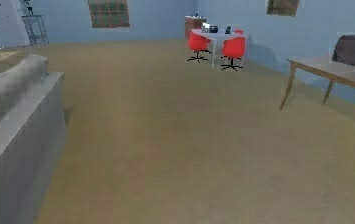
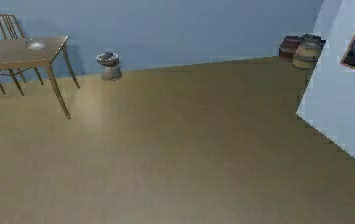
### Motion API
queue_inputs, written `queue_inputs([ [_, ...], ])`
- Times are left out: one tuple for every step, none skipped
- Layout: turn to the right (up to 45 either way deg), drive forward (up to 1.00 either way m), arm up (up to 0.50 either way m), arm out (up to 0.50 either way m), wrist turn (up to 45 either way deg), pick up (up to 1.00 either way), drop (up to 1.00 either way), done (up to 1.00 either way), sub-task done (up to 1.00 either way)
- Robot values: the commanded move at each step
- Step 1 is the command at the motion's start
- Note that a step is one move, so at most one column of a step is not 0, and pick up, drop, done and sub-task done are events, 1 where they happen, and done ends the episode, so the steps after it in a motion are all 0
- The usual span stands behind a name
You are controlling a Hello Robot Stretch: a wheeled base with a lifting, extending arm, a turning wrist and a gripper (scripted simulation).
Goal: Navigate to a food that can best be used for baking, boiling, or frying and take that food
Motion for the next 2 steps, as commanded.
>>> queue_inputs([
  [0.0, 1.00, 0.00, 0.00, 0.0, 0.00, 0.00, 0.00, 0.00],
  [-3.0, 0.00, 0.00, 0.00, 0.0, 0.00, 0.00, 0.00, 0.00],
])
